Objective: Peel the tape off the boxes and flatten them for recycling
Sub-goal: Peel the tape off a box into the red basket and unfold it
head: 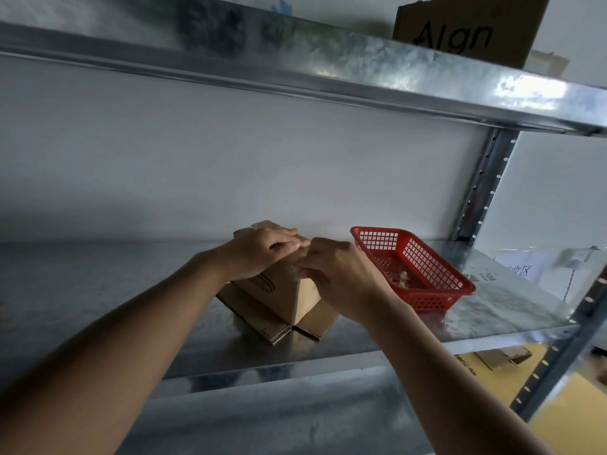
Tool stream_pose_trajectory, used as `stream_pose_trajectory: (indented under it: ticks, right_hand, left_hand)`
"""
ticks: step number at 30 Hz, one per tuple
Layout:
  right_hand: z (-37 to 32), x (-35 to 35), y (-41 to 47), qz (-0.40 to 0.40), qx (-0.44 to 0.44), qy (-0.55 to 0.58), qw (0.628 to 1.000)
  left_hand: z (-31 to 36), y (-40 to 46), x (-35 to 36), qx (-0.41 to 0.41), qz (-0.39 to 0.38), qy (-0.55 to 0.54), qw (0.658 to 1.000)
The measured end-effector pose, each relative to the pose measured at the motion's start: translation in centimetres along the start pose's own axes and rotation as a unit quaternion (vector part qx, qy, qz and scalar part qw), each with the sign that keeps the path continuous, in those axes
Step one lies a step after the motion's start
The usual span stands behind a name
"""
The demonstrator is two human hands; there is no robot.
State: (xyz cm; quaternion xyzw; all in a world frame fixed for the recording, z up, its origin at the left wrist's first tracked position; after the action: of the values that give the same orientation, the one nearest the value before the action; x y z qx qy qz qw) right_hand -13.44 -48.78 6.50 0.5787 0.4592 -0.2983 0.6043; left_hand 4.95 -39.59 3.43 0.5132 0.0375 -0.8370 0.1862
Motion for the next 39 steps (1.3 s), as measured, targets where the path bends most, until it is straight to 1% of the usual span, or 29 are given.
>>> stream_pose_trajectory:
  ticks: [2, 4, 5, 7, 9, 11, 13, 15, 19, 22, 25, 30, 34, 39]
  right_hand:
    - [-0.2, 0.2, -0.3, 0.012, -0.011, 0.009, 1.0]
    - [-0.7, 0.3, -0.3, 0.034, -0.034, 0.027, 0.998]
    - [-1.2, 0.3, -0.2, 0.053, -0.048, 0.04, 0.997]
    - [-1.6, 0.0, 0.4, 0.096, -0.051, 0.062, 0.992]
    - [-0.9, -0.5, 0.9, 0.14, -0.014, 0.097, 0.985]
    - [0.5, -0.5, 1.0, 0.162, 0.058, 0.129, 0.977]
    - [2.1, 0.0, 0.6, 0.172, 0.131, 0.142, 0.966]
    - [3.4, 0.5, -0.1, 0.191, 0.183, 0.141, 0.954]
    - [5.1, 0.3, -1.5, 0.221, 0.234, 0.169, 0.931]
    - [6.4, -0.6, -2.3, 0.231, 0.264, 0.154, 0.924]
    - [8.2, -1.3, -3.0, 0.232, 0.309, 0.142, 0.911]
    - [11.0, -2.2, -4.5, 0.186, 0.349, 0.064, 0.916]
    - [13.3, -2.8, -5.6, 0.15, 0.37, 0.049, 0.915]
    - [15.3, -2.6, -6.4, 0.107, 0.376, 0.02, 0.92]
  left_hand:
    - [0.1, -0.1, 0.0, -0.002, 0.002, -0.012, 1.0]
    - [0.1, -0.1, 0.1, 0.0, 0.021, -0.031, 0.999]
    - [0.1, 0.1, 0.1, 0.0, 0.03, -0.037, 0.999]
    - [-0.1, 0.4, 0.4, -0.012, 0.039, -0.015, 0.999]
    - [-0.3, 0.6, 0.5, -0.035, 0.044, -0.001, 0.998]
    - [-0.2, 0.7, 0.5, -0.034, 0.054, -0.012, 0.998]
    - [0.2, 0.8, 0.6, -0.023, 0.042, -0.01, 0.999]
    - [0.7, 1.2, 1.0, -0.02, 0.023, 0.027, 0.999]
    - [2.1, 1.8, 1.6, -0.036, 0.0, 0.075, 0.997]
    - [2.9, 2.4, 1.6, -0.055, -0.013, 0.103, 0.993]
    - [3.8, 2.9, 1.1, -0.074, -0.029, 0.112, 0.991]
    - [5.7, 3.8, 0.6, -0.126, -0.067, 0.117, 0.983]
    - [6.2, 4.1, 0.6, -0.139, -0.094, 0.077, 0.983]
    - [6.4, 4.3, 0.8, -0.145, -0.097, 0.051, 0.983]
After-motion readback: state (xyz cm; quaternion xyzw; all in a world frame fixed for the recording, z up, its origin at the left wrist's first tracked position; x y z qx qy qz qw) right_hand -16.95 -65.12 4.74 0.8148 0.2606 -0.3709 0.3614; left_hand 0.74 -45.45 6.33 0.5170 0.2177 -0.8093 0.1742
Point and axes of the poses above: each hand's wrist, its own y-axis towards the middle knuckle, its own x-axis out of the palm, z = x × y, the point moved 3 cm from there along y, towards the middle knuckle, and after that the axes turned 9 degrees about -z, right-handed, at the moved point
